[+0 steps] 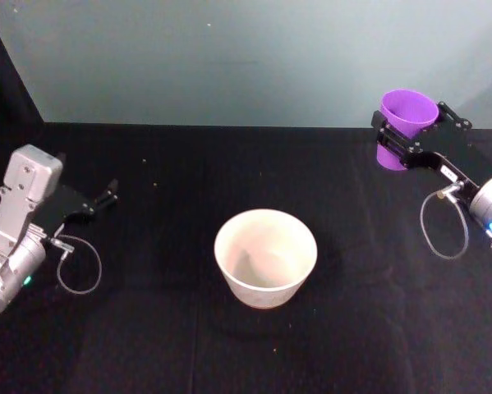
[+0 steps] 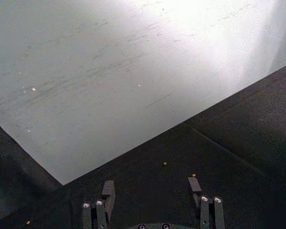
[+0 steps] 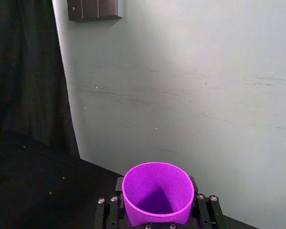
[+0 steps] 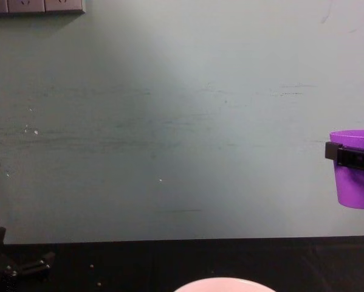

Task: Pick up the cup and pour the mung beans from the cup into the bowl.

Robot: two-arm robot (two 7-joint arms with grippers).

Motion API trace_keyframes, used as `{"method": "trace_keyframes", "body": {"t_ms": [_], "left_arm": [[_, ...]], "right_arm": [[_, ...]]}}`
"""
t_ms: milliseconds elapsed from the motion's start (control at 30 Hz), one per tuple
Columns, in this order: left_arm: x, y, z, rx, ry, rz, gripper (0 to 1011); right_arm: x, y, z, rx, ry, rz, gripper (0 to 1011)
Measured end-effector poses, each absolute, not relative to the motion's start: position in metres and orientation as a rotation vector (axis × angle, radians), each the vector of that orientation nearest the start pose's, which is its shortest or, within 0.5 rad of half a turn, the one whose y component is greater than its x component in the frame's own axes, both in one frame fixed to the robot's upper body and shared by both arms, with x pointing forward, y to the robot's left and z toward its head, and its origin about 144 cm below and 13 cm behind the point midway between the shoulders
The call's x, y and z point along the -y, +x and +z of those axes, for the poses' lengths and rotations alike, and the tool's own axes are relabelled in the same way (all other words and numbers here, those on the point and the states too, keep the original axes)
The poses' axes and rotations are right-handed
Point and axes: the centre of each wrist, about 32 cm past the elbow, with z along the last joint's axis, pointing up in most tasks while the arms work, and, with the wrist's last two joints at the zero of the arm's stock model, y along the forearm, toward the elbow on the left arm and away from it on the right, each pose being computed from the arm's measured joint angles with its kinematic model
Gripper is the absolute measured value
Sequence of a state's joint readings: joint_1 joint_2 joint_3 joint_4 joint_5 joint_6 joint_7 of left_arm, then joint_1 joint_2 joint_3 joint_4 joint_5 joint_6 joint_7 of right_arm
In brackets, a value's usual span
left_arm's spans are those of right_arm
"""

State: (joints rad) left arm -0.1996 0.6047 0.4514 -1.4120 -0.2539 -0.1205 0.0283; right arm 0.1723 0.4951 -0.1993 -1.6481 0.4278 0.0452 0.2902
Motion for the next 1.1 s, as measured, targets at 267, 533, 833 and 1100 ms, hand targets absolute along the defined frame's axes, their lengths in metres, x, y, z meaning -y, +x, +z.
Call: {"method": "trace_keyframes", "body": {"t_ms": [267, 533, 833, 1100], "left_arm": [[-0.31, 0.489, 1.14, 0.285, 0.304, 1.248, 1000], [-0.31, 0.489, 1.14, 0.285, 0.304, 1.248, 1000], [-0.31, 0.489, 1.14, 0.285, 0.304, 1.248, 1000], [-0.31, 0.489, 1.14, 0.285, 0.305, 1.248, 1000]], "right_arm": [[0.301, 0.495, 1.228, 0.141, -0.002, -1.073, 749], [0.319, 0.508, 1.253, 0.143, 0.045, -1.053, 749], [0.321, 0.538, 1.263, 0.11, 0.046, -1.015, 749], [0.311, 0.544, 1.252, 0.135, -0.038, -0.974, 749]]}}
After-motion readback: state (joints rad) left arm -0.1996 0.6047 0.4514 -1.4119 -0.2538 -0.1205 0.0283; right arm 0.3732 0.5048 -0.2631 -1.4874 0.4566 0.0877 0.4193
